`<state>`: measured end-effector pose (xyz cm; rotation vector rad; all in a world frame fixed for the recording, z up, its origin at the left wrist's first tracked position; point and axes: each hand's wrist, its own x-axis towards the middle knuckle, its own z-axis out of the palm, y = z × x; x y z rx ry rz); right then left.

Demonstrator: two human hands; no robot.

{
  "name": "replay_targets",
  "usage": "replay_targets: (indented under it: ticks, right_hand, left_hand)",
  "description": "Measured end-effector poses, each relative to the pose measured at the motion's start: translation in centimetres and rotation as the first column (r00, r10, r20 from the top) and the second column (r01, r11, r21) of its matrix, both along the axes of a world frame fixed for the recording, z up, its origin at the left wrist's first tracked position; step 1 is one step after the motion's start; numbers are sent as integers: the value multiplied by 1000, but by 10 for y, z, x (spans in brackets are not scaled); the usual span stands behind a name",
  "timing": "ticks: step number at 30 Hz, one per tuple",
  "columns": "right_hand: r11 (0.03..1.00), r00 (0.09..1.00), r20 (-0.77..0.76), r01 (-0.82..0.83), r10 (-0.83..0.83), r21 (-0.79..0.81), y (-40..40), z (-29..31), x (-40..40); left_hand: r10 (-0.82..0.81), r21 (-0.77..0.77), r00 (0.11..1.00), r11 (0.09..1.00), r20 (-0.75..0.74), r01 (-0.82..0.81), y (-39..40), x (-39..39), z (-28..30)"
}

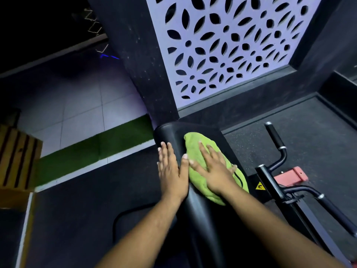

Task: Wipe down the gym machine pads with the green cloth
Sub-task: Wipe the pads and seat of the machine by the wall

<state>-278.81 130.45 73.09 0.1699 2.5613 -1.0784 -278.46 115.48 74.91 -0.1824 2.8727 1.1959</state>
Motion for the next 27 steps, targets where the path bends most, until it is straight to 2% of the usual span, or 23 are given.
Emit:
replay_targets:
  ticks: [2,4,6,7,9,11,13,15,17,19,21,24,26,27]
  right_hand:
    - [995,997,-16,77,-79,-70,14,-14,-12]
    - [985,987,-27,158,-160,-67,20,-25,-42]
    - [985,982,-85,163,-167,-55,9,-22,-69]
    - [989,980,-147,123,-134,-79,-2,-16,-77]
    - [993,944,-327,-80,49,-84,-28,4,-76]
    - [959,884,-399,-281,244,-36,-35,6,-76]
    - [967,920,-326,-248,217,-58,-8,-20,-90]
    - [998,989,-137,-50,46,-27,33,-54,-106]
    - [993,992,50,115,-115,14,65,-77,-110]
    - [987,984,84,159,-157,-6,64,-75,-101]
    - [994,995,-20,91,-93,-67,38,-53,-82]
    - [980,957,-255,-171,140,-104,2,-19,-46]
    - [950,918,-315,-290,242,-115,9,-22,-43]
    - [952,929,-295,-274,225,-134,23,-34,-49]
  left_hand:
    - [12,23,999,1000,-38,-11,0,1,-3]
    - [0,-17,999,1000,-39,0,-1,-1,-3]
    - [-12,-52,999,999,-49,9,-1,-1,-3]
    - [-14,-54,999,998,-51,11,0,-1,-4]
    - [-13,-44,999,999,-43,11,-1,0,-5]
    - [3,-20,999,1000,-36,-4,-3,0,-6]
    - [-15,-22,999,1000,-41,14,-3,0,-6]
    - [-23,-31,999,999,-33,22,-2,1,-4]
    - [-24,-41,999,999,-28,23,0,1,-2]
    - [-17,-45,1000,999,-18,16,1,0,-2]
    - [-18,-62,1000,998,-20,17,0,-1,-3]
    - [-23,-78,999,997,-33,20,1,-1,-3]
    - [-18,-81,1000,997,-18,17,0,-1,-3]
    - [-25,-81,1000,996,-10,25,0,0,-3]
